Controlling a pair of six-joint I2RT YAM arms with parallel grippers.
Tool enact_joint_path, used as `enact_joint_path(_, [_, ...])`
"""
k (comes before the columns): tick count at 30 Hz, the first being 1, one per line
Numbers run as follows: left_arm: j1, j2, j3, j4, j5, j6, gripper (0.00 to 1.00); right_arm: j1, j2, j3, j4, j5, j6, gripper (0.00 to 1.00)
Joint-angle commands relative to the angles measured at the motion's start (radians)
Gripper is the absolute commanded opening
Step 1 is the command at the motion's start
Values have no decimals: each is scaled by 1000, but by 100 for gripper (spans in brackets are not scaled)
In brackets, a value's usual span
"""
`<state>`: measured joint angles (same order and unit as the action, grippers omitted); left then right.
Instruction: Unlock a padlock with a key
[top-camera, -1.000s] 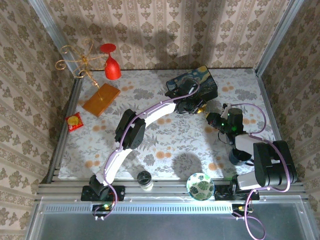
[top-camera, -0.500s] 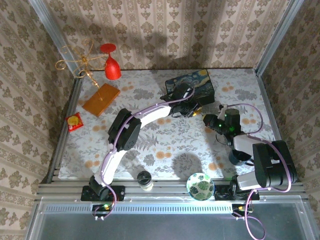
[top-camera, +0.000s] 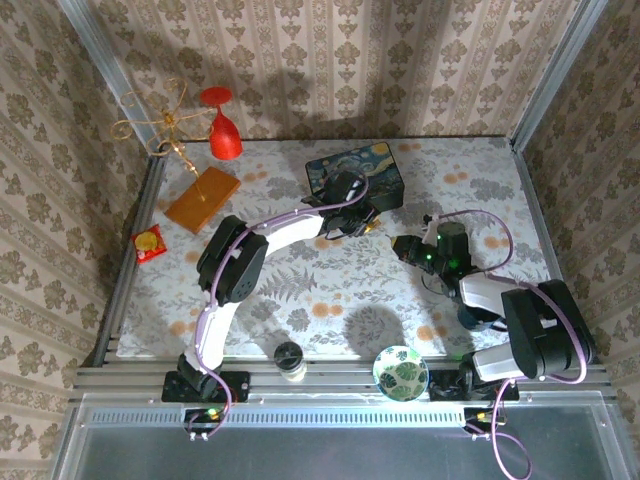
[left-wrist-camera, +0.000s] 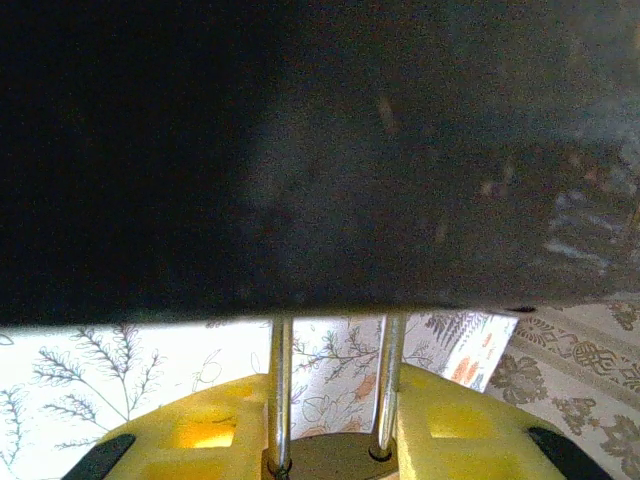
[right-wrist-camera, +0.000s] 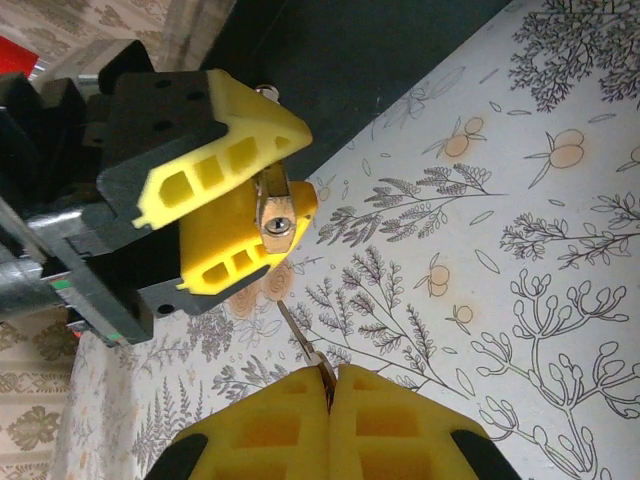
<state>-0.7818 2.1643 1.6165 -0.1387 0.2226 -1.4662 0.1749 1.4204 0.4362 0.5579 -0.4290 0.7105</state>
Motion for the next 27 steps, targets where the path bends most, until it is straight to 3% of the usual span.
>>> enact_joint_path(1, [9, 20, -14, -39, 23, -76, 0, 11, 27, 1, 43, -28, 7, 0])
enact_joint_path(27, [4, 38, 18, -30, 47, -86, 0, 24, 191, 109, 163, -45, 61, 0])
